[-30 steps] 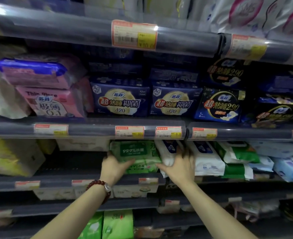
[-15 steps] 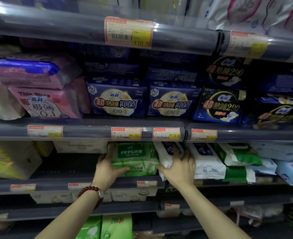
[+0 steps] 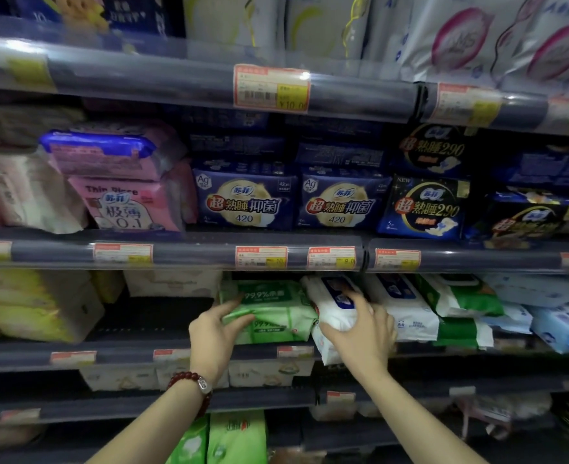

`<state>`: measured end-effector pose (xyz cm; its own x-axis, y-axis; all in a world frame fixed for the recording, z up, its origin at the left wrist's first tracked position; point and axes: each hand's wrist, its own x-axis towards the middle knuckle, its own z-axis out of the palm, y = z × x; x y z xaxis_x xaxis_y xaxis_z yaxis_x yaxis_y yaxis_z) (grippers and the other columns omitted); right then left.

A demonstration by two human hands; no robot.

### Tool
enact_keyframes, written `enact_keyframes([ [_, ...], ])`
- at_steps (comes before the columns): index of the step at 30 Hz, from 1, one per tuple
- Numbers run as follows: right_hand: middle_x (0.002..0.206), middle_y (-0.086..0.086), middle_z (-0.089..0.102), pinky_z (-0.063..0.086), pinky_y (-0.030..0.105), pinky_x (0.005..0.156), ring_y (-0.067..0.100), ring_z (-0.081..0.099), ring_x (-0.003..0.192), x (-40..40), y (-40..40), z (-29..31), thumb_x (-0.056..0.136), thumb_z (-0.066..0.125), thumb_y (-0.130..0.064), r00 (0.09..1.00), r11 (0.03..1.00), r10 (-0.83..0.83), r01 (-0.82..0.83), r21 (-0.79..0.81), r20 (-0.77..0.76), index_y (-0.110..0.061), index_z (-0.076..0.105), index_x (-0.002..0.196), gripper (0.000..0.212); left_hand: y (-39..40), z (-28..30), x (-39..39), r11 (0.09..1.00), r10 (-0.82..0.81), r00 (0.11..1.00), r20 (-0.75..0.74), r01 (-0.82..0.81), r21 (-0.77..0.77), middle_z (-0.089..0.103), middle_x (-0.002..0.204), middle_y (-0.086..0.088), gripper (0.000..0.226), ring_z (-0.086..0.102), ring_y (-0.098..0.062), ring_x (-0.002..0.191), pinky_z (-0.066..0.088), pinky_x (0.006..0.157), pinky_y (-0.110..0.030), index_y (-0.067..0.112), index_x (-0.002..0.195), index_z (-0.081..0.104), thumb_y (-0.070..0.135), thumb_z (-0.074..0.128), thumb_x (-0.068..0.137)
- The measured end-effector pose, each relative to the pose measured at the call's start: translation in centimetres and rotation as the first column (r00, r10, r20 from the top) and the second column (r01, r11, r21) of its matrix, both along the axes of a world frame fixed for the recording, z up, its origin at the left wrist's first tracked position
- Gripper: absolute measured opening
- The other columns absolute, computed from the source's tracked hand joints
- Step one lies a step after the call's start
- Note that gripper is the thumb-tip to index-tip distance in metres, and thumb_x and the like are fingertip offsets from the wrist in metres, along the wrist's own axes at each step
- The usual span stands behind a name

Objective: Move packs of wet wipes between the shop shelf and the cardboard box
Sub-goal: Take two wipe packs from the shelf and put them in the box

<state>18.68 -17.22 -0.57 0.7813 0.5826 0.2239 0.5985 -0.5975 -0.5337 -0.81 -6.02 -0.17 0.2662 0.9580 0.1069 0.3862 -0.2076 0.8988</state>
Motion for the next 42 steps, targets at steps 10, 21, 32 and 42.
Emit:
enact_keyframes([
  [10,0.121,-0.003,0.046,0.043,0.043,0.097,0.021,0.037,0.117,-2.3,-7.8,0.7,0.063,0.082,-0.043,0.993,0.981,-0.004,0.027,0.192,-0.12,-0.039,0.058,0.123,0.065,-4.9,-0.2,-2.8,0.993,-0.118,0.99,0.072,0.12,-0.014,0.044,0.145,-0.009,0.049,0.045,0.003,0.111,0.03,0.072,0.014,0.03,0.118,0.065,0.016,0.079,0.073],
  [21,0.114,-0.02,0.046,0.033,0.015,0.086,0.004,0.039,0.108,0.0,-17.8,3.6,0.048,0.07,-0.05,0.982,0.935,0.123,-0.066,0.348,-0.146,-0.053,0.053,0.099,0.054,-11.6,-0.2,-3.2,0.985,-0.122,0.972,0.201,0.143,-0.095,0.058,0.133,0.009,0.051,0.05,0.024,0.087,0.042,0.085,-0.001,0.054,0.091,0.069,0.013,0.083,0.064],
  [32,0.115,-0.011,0.055,0.034,0.011,0.09,0.01,0.043,0.114,7.7,-27.2,6.4,0.057,0.085,-0.034,0.998,0.874,-0.03,0.054,0.483,-0.056,-0.037,0.064,0.106,0.053,-19.4,4.7,6.1,0.948,-0.277,0.899,0.338,0.312,-0.054,0.059,0.124,0.013,0.059,0.04,0.035,0.099,0.033,0.092,0.003,0.059,0.079,0.069,0.006,0.084,0.06],
  [42,0.112,-0.006,0.055,0.041,0.034,0.088,0.021,0.048,0.111,14.8,-40.6,4.6,0.049,0.073,-0.051,0.886,0.74,-0.43,0.456,0.494,-0.173,-0.034,0.065,0.106,0.06,-29.2,5.3,21.9,0.824,-0.539,0.796,0.274,0.566,-0.022,0.06,0.13,0.004,0.055,0.052,0.014,0.111,0.041,0.097,-0.01,0.063,0.076,0.065,0.013,0.085,0.062],
])
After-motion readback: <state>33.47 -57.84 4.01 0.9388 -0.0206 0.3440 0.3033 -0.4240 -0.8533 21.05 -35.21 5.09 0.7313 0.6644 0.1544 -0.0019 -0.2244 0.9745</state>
